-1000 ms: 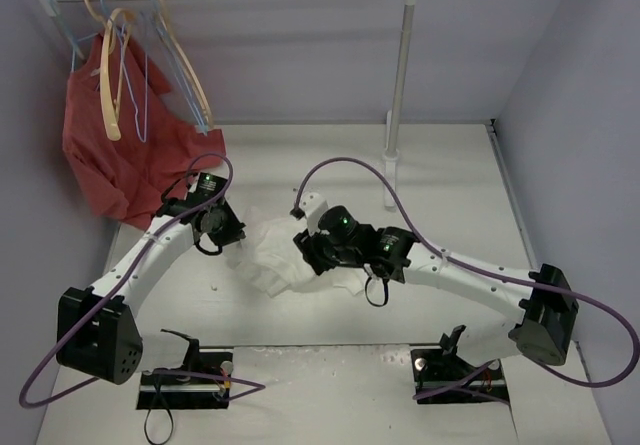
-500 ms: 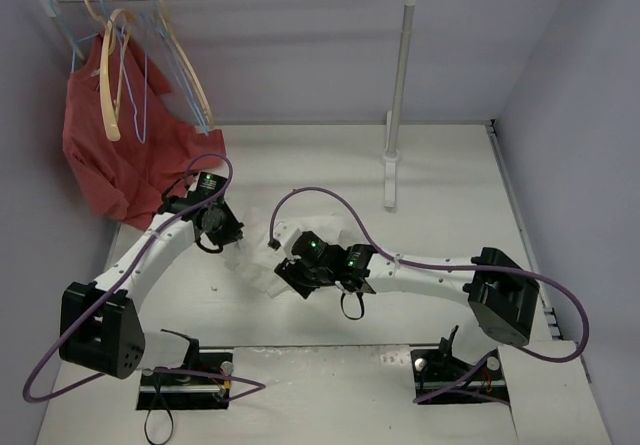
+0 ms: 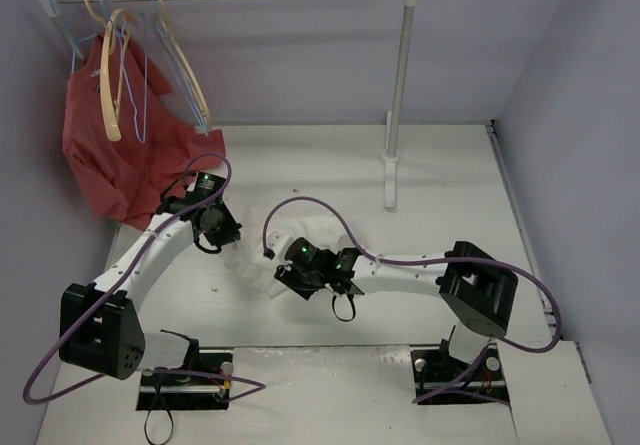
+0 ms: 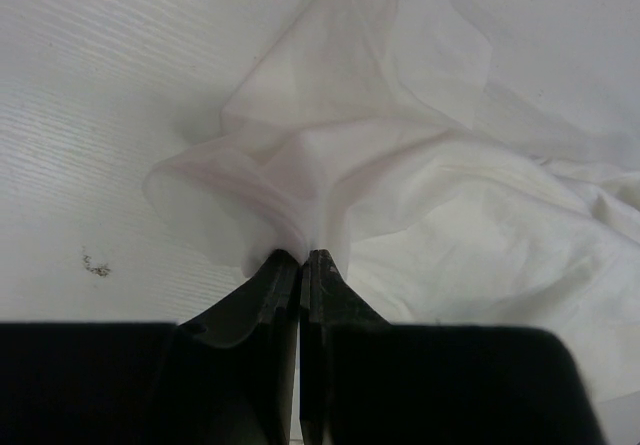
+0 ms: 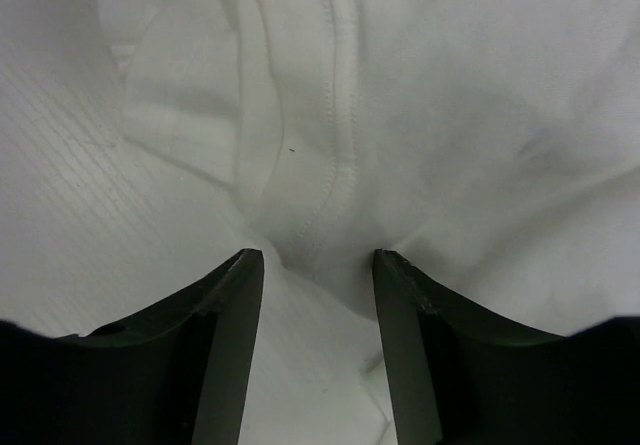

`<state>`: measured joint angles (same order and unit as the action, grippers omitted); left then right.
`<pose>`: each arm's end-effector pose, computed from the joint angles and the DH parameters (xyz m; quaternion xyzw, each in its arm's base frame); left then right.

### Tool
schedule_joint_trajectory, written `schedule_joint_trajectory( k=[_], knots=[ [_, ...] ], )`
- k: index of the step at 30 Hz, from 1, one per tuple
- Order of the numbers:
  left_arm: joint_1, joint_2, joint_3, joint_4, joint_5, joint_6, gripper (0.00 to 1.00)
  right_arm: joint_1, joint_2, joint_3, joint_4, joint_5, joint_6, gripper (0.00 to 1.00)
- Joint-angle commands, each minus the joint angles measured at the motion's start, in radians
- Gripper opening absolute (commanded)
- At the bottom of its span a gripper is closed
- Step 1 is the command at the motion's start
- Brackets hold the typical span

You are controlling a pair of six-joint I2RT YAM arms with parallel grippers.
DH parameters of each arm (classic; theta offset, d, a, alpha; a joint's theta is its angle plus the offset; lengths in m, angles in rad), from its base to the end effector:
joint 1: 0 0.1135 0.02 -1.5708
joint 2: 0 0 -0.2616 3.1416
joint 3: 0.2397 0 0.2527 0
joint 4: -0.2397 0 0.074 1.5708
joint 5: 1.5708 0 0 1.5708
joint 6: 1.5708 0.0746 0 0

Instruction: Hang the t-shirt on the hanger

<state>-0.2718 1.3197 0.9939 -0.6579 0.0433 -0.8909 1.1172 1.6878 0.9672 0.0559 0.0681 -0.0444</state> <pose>0.2776 -0.0807 0.2215 -0.2856 0.9134 -0.1762 0.2304 0.1761 0.3496 0.1649 -0.4806 0.7594 0.1972 0.3917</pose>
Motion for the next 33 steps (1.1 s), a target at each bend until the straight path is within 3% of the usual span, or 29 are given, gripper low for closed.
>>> schedule_joint_trajectory(
  k=[1,5,10,13,16,25,33],
  knots=[
    [0.009,-0.037,0.046,-0.005,-0.02,0.018,0.0,0.0,0.004,0.005,0.059,0.044,-0.014,0.47],
    [0.009,-0.043,0.042,-0.006,-0.022,0.023,0.0,0.0,0.027,0.004,0.071,0.059,-0.014,0.32],
    [0.008,-0.05,0.037,-0.008,-0.022,0.03,0.0,-0.002,0.038,-0.01,0.088,0.062,-0.005,0.29],
    [0.009,-0.054,0.032,-0.009,-0.017,0.029,0.0,0.0,0.033,-0.016,0.094,0.079,0.001,0.1],
    [0.009,-0.065,0.032,-0.003,-0.011,0.035,0.0,0.0,0.004,-0.01,0.085,0.09,0.0,0.0],
    [0.008,-0.157,0.219,-0.066,-0.003,0.121,0.0,-0.005,-0.296,0.221,-0.152,0.183,-0.083,0.0],
    [0.006,-0.151,0.644,-0.059,0.029,0.277,0.0,-0.013,-0.402,0.585,-0.291,0.392,-0.25,0.0]
  ],
)
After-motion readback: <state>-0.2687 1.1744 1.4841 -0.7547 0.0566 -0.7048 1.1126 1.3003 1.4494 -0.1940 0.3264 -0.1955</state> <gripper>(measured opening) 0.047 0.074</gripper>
